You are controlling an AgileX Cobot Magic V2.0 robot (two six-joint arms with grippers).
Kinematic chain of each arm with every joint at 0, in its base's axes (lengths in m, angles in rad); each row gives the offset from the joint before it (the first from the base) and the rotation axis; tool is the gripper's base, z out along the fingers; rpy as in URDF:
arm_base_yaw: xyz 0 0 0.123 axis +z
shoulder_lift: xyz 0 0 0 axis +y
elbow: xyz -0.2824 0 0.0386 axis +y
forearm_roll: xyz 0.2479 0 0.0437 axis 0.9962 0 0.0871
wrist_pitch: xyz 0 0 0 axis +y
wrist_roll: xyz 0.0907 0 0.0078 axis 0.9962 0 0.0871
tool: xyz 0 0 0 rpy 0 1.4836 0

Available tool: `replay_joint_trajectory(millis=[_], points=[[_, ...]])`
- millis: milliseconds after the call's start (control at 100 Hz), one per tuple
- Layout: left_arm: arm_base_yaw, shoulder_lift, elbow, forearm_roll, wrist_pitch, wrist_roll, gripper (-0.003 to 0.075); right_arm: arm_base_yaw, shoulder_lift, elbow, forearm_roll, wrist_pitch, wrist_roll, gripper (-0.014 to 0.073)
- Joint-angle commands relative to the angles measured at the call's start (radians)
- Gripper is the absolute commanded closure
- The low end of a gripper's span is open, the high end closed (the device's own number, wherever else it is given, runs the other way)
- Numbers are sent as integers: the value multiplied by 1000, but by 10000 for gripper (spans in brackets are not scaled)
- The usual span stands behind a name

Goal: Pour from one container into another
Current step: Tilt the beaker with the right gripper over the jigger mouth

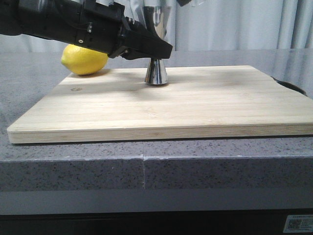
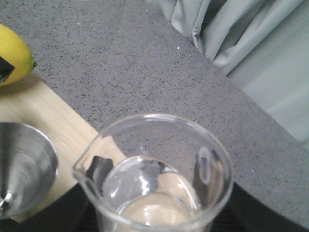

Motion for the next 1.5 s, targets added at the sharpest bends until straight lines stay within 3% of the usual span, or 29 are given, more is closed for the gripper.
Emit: replay_joint_trajectory(millis=[0,190,500,1490], points=[[-7,-52,-29,-70,58,-1,739,20,-40,-38,-51,-61,-6,326],[-7,-52,-29,-70,58,-1,739,61,-40,-38,-108,-57,-6,326],[-7,-52,-29,-70,64,-1,739,61,-40,-38,-114,-59,-6,326],[-7,-52,-29,-40,92,-1,739,61,-11,-38,-333,-46,-6,326]])
